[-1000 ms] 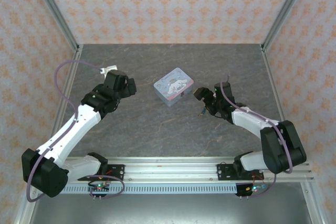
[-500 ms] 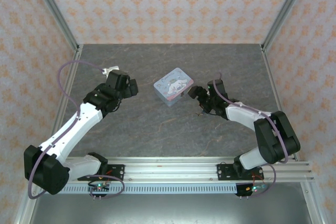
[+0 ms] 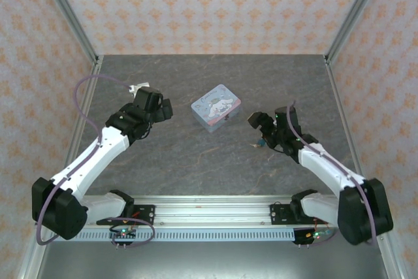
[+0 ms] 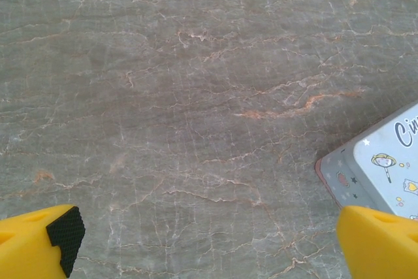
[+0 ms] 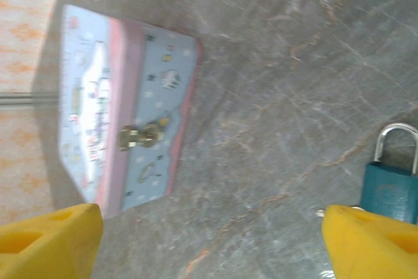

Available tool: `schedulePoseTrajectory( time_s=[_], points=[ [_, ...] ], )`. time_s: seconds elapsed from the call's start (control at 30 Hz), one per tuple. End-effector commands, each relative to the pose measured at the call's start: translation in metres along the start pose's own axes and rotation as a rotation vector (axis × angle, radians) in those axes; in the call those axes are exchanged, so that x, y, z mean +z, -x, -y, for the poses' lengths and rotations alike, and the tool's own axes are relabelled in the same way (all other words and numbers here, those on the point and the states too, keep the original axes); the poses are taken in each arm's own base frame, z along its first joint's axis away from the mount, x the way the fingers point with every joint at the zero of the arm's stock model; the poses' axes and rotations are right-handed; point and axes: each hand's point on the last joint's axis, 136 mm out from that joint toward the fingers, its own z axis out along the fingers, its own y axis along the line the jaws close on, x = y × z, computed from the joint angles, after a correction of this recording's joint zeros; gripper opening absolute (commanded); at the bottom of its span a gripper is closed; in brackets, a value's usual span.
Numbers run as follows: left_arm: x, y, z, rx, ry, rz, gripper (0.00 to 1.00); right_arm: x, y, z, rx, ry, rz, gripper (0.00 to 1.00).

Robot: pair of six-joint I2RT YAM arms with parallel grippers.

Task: Unlock a padlock with a key

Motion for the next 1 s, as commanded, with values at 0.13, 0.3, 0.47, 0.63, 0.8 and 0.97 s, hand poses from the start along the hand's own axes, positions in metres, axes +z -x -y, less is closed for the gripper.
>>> schedulePoseTrajectory(
  time_s=[0.13,0.3,0.47,0.63,0.8,0.97],
  points=[
    [0.003,0.010,-0.010,-0.013,0.045,0.078,1.00,-0.023,0.028,0.002,-0.095,-0.083,0.126,0.95],
    [-0.007,0.026,-0.021,0.030,0.076,0.208,1.00,-0.049,0.070,0.012,-0.188,-0.242,0.287,0.99],
    [-0.015,0.041,-0.045,0.095,0.180,0.367,1.00,-0.095,0.127,0.041,-0.249,-0.504,0.542,0.99],
    [-0.007,0.049,-0.077,0.103,0.279,0.395,1.00,-0.119,0.165,0.056,-0.288,-0.600,0.767,0.99],
    [0.011,0.045,-0.094,0.081,0.249,0.448,1.00,-0.114,0.176,0.063,-0.361,-0.564,0.935,0.99],
    [0.035,0.034,-0.108,0.074,0.252,0.418,1.00,-0.089,0.178,0.082,-0.407,-0.611,0.889,0.99]
  ],
)
